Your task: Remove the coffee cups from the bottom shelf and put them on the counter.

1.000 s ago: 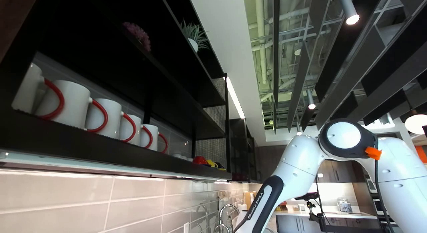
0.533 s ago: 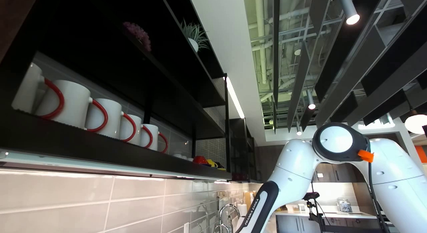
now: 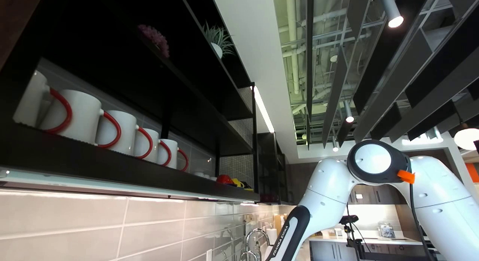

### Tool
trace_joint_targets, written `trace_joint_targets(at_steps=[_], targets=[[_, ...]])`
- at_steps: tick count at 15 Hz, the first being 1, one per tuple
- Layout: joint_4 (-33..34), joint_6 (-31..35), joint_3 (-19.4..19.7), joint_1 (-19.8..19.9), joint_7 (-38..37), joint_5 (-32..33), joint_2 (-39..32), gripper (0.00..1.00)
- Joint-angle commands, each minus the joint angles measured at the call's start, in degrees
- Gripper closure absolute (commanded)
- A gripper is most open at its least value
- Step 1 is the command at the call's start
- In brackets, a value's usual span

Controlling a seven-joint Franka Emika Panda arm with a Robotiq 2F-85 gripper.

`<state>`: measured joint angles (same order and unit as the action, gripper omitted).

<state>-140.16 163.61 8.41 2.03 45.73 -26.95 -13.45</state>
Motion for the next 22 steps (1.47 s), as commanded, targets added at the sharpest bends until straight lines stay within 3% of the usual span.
trace_joint_targets(at_steps=[1, 7, 12, 22], targets=[[1.3, 0.3, -1.0, 1.1, 1.8, -1.9, -1.5, 0.04], [-0.9, -0.3, -2.0, 1.8, 2.0, -4.2, 3.7, 0.00], [-2.5, 0.0, 1.2, 1.5, -3.2, -2.5, 7.6, 0.00], [-0.9, -2.0, 1.4, 4.8, -0.1, -11.8, 4.1, 0.00]])
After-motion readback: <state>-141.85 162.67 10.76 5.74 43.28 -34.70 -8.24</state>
